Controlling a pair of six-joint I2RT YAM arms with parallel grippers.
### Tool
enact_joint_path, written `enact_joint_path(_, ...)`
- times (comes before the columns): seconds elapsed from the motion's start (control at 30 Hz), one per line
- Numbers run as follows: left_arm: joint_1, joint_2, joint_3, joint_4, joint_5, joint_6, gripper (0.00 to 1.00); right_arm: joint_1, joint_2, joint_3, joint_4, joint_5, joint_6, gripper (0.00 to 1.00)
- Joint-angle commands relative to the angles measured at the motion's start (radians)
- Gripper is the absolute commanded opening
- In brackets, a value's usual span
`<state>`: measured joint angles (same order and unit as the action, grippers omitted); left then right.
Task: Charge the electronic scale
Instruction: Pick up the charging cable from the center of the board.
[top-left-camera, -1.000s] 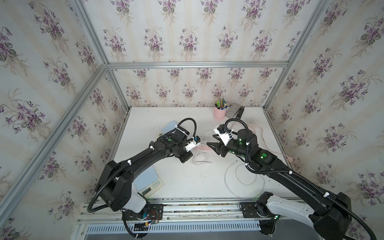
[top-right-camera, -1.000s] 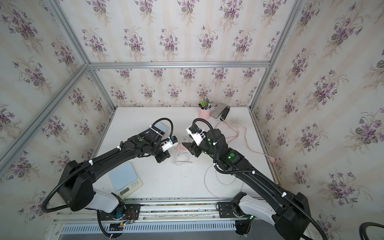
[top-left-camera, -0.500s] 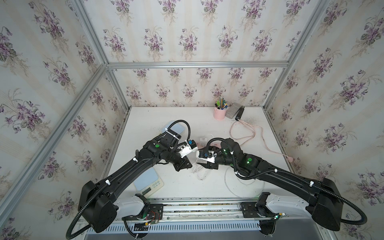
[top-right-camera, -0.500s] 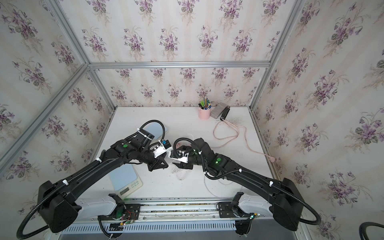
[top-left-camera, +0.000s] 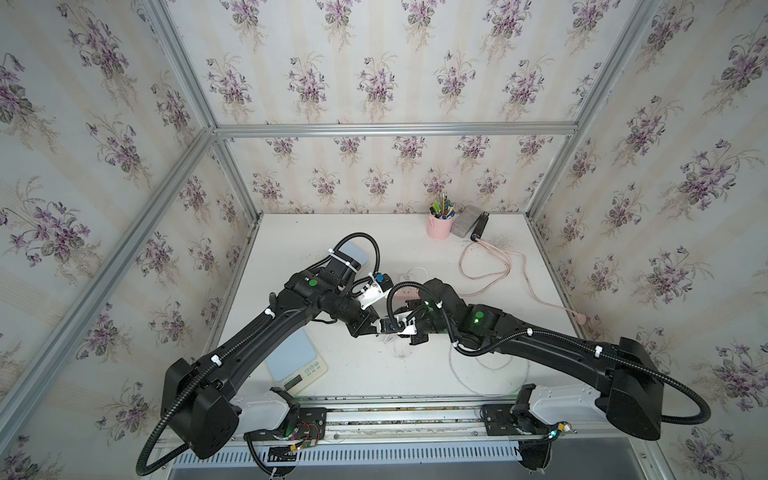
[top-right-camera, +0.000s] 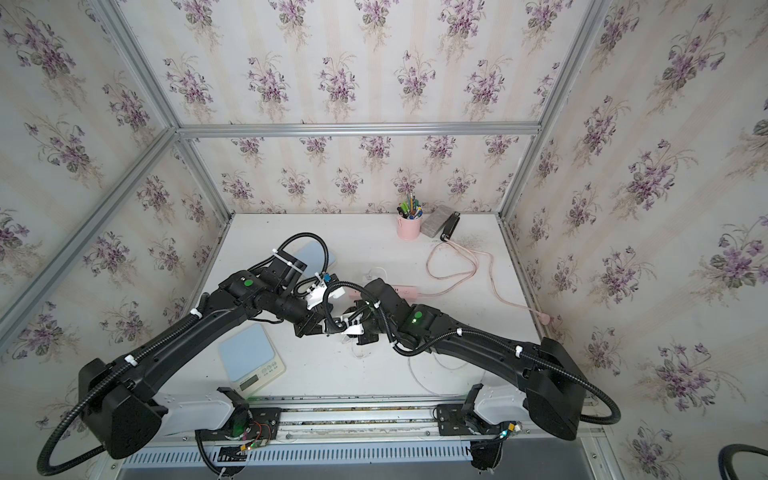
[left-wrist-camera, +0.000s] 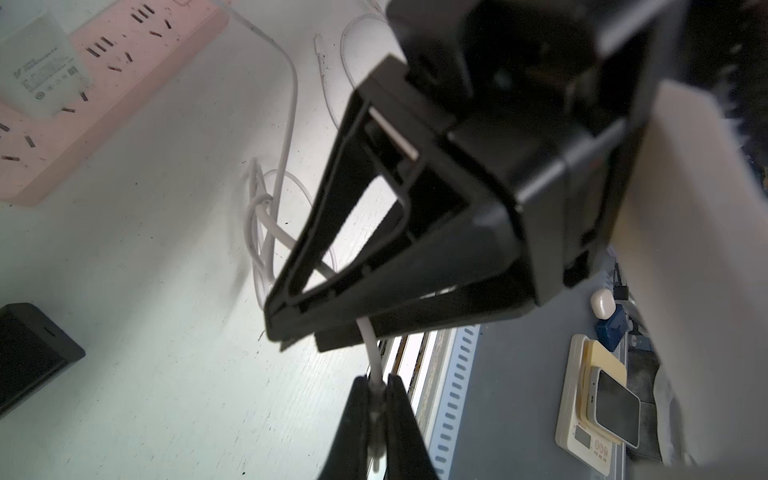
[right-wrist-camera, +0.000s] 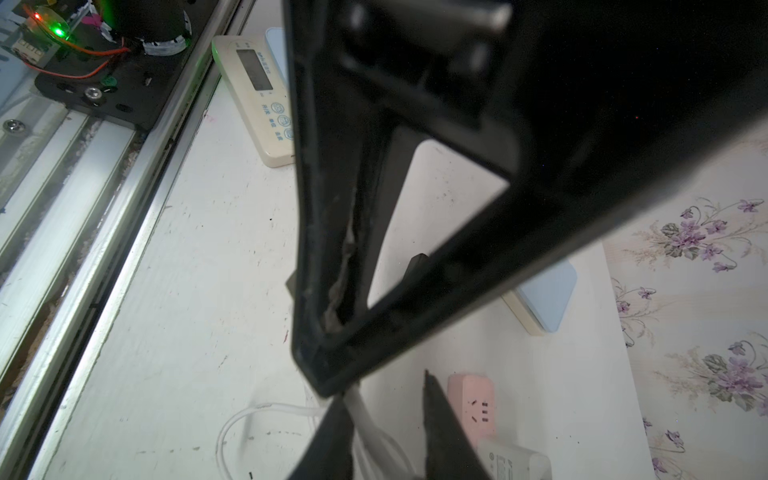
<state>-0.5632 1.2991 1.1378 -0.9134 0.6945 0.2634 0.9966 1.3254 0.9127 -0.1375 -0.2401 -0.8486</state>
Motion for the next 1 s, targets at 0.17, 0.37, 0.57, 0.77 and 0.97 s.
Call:
enact_joint_path(0.17, 0.074, -0.142, -0.038, 0.106, -0.076, -0.171, 0.58, 0.016, -0.012, 0.020, 0.063, 0.131, 0.255, 0.00)
enact_joint_path(0.37, 0.229, -0.363, -0.201, 0.426, -0.077, -0.481, 0.63, -0.055, 0.003, 0.033, 0.043, 0.126, 0.512, 0.00)
enact_joint_path(0.57, 0.212, -0.368, -0.291, 0.595, -0.005, -0.633, 0.59, -0.061, 0.028, 0.055, 0.034, 0.029, 0.575, 0.00)
enact_joint_path(0.77, 0.154, -0.367, -0.330, 0.693, -0.034, -0.659, 0.51, -0.062, 0.090, 0.129, -0.040, -0.044, 0.586, 0.00)
enact_joint_path(0.97, 0.151, -0.344, -0.356, 0.775, -0.022, -0.710, 0.44, -0.061, 0.097, 0.121, -0.050, -0.056, 0.593, 0.00)
